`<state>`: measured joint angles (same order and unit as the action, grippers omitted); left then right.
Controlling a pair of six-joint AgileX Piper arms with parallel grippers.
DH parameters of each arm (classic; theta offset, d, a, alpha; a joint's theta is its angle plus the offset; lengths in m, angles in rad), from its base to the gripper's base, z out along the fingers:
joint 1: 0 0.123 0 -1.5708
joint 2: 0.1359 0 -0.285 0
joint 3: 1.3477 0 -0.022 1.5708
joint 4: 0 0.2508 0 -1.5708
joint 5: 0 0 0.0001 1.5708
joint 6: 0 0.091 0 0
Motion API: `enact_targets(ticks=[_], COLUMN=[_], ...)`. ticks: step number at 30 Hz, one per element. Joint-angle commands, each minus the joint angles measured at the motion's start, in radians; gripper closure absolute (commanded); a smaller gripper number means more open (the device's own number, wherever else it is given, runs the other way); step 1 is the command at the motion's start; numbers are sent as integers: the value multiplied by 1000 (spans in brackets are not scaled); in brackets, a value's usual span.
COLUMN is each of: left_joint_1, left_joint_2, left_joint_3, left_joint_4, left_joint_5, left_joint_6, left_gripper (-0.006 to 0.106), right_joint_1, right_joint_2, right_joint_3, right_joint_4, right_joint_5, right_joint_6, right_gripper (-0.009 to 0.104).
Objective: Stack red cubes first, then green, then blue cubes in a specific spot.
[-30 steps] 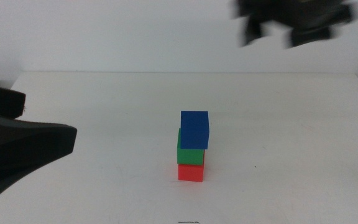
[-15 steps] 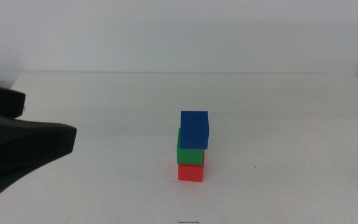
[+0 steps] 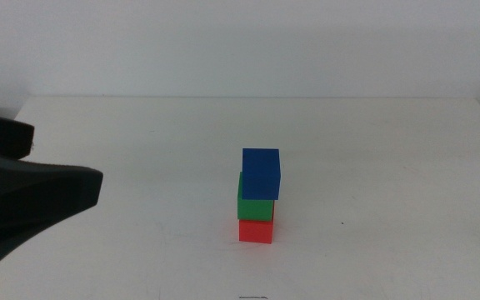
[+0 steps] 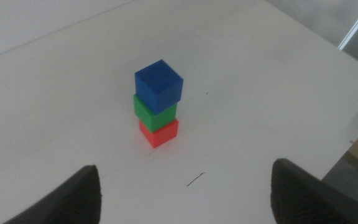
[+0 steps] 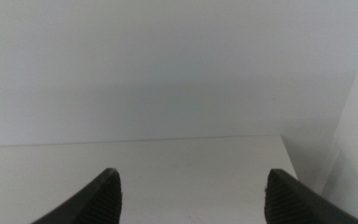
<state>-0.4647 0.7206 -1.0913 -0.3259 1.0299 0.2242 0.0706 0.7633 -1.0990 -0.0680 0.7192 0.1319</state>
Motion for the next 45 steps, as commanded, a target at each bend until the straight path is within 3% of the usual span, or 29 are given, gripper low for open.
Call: enact_targets(ticks=[1,6,12,17,29,34,38,45], left_joint_1=[-1,106,380,517,543,543,543,543], left_joint_2=[-5,-76,-176,-228,-292,-417,-535,-706], left_joint_3=[-11,77,243,294,399,560,691,886], left_joint_4=[8,165,200,198,204,201,201,201], left_joint_5=[-72,-167,-535,-565,-592,-599,-601,-641], left_joint_6=[-4,-54,-91,-91,-91,-91,-91,-91], left_gripper=[7,7,7,7,7,7,7,7], right_joint_1=[-8,-8,-8,-8,-8,-8,-8,-8], right_joint_2=[1,1,1,1,-14,-96,-219,-508], right_joint_3=[-25,-25,-25,-25,23,203,388,718], right_joint_4=[-16,-26,-24,-24,-24,-33,-78,-92], right_joint_5=[-78,-78,-79,-79,-107,-235,-337,-378], right_joint_6=[-11,-11,-11,-11,-11,-11,-11,-11], right_gripper=[36,36,36,36,36,36,36,36])
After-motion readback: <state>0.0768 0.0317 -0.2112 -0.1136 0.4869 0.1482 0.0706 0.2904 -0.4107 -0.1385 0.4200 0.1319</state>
